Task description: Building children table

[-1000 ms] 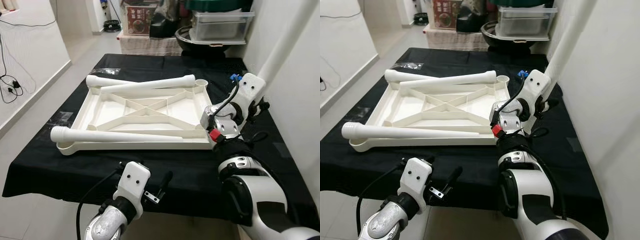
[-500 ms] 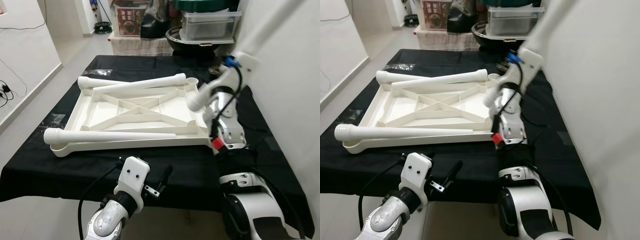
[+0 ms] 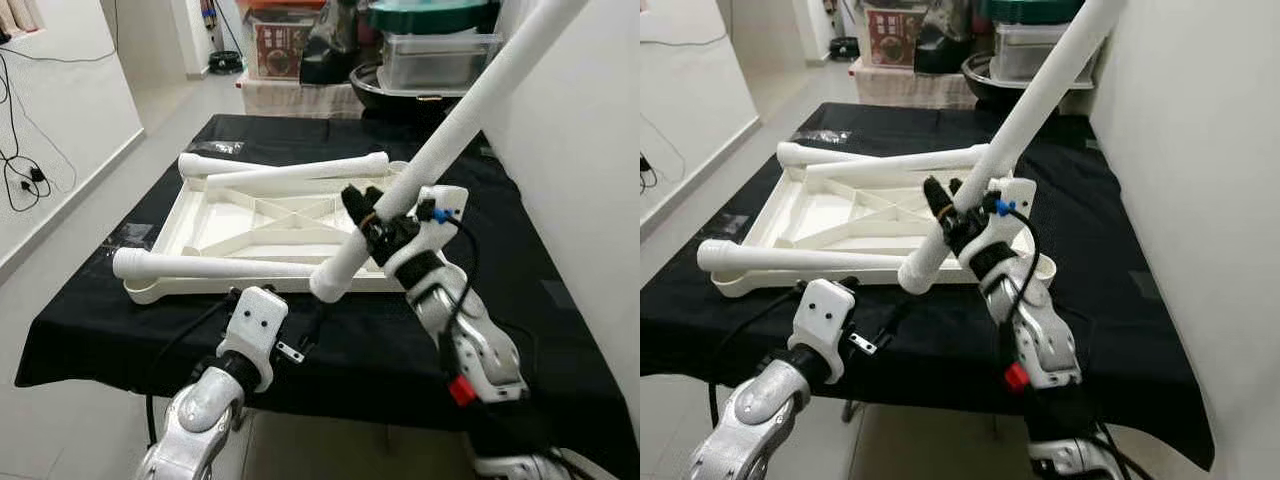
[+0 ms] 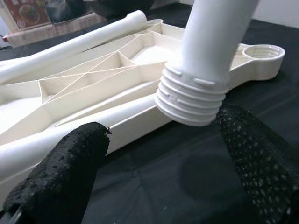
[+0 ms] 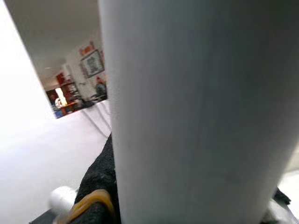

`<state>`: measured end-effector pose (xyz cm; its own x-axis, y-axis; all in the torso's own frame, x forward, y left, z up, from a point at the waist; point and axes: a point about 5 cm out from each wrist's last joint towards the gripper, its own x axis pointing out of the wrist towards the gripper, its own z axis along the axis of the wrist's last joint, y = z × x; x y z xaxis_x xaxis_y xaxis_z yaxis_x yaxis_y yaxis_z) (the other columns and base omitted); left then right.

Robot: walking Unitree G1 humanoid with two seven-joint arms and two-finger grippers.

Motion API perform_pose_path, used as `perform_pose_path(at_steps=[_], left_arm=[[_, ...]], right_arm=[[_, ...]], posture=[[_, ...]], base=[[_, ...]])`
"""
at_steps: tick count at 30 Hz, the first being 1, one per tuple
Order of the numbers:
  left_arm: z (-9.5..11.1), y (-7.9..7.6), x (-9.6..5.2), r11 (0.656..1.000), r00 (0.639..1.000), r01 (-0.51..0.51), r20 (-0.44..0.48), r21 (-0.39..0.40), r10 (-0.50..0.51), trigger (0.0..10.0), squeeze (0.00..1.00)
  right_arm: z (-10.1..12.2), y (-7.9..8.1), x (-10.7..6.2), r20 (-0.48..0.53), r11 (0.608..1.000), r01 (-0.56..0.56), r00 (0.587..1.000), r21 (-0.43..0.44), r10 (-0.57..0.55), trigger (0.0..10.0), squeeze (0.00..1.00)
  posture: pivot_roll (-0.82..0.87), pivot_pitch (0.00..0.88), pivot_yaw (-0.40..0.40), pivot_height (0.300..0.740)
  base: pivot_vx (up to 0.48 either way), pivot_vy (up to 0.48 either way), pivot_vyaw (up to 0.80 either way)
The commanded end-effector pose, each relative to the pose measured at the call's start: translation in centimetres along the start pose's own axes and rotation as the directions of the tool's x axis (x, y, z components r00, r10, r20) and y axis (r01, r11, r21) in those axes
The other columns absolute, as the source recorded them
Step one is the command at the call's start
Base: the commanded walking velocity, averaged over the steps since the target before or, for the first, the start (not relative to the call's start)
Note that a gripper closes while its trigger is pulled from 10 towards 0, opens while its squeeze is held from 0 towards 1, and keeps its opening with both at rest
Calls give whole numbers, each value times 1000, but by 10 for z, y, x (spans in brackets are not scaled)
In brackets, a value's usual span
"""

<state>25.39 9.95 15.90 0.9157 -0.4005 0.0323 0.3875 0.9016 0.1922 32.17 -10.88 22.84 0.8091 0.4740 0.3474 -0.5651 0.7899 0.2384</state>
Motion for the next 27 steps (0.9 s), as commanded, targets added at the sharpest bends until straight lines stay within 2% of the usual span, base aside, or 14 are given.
perform_pose_path(at_steps=[1, 2, 8, 10, 14, 17, 22, 26, 27], left_arm=[[-7, 1, 1, 1000, 999, 4, -38, 14, -4, 10000, 0], [-10, 2, 2, 1000, 999, 3, -51, 14, -2, 10000, 0], [-12, 1, 5, 999, 998, 33, -61, 20, -32, 10000, 0], [-13, -7, 6, 994, 992, 104, -68, 16, -103, 10000, 0], [-16, -13, 6, 986, 984, 165, -77, 23, -163, 10000, 0], [-16, -14, 6, 985, 982, 172, -78, 29, -170, 10000, 0], [-20, -6, 7, 987, 984, 154, -95, 52, -149, 10000, 0], [-21, 1, 7, 992, 987, 125, -103, 36, -121, 10000, 0], [-21, 2, 7, 989, 986, 134, -103, 57, -128, 10000, 0]], right_arm=[[1, 7, -2, -4, 999, -50, 999, 15, 50, 10000, 0], [3, 14, -5, -10, 995, -94, 995, 39, 95, 10000, 0], [3, 25, -8, -28, 985, -166, 986, 44, 167, 10000, 0], [0, 33, -10, -43, 977, -209, 976, 50, 212, 10000, 0], [-2, 39, -12, -57, 969, -240, 968, 57, 243, 10000, 0], [-2, 40, -13, -60, 968, -243, 967, 58, 246, 10000, 0], [-2, 44, -15, -79, 961, -267, 959, 77, 273, 10000, 0], [-4, 48, -20, -104, 948, -309, 943, 77, 316, 10000, 0], [-5, 48, -21, -111, 946, -314, 941, 76, 321, 10000, 0]], posture=[[47, 0, -5, 740], [44, 0, -4, 740], [42, 0, -5, 740], [42, 0, -4, 740], [44, 0, -3, 740], [44, 0, -3, 740], [45, 0, -6, 740], [41, 0, -1, 740], [41, 0, 1, 740]], base=[[0, 0, 0], [0, 0, 0], [0, 0, 0], [0, 0, 0], [0, 0, 0], [0, 0, 0], [0, 0, 0], [0, 0, 0], [0, 0, 0]])
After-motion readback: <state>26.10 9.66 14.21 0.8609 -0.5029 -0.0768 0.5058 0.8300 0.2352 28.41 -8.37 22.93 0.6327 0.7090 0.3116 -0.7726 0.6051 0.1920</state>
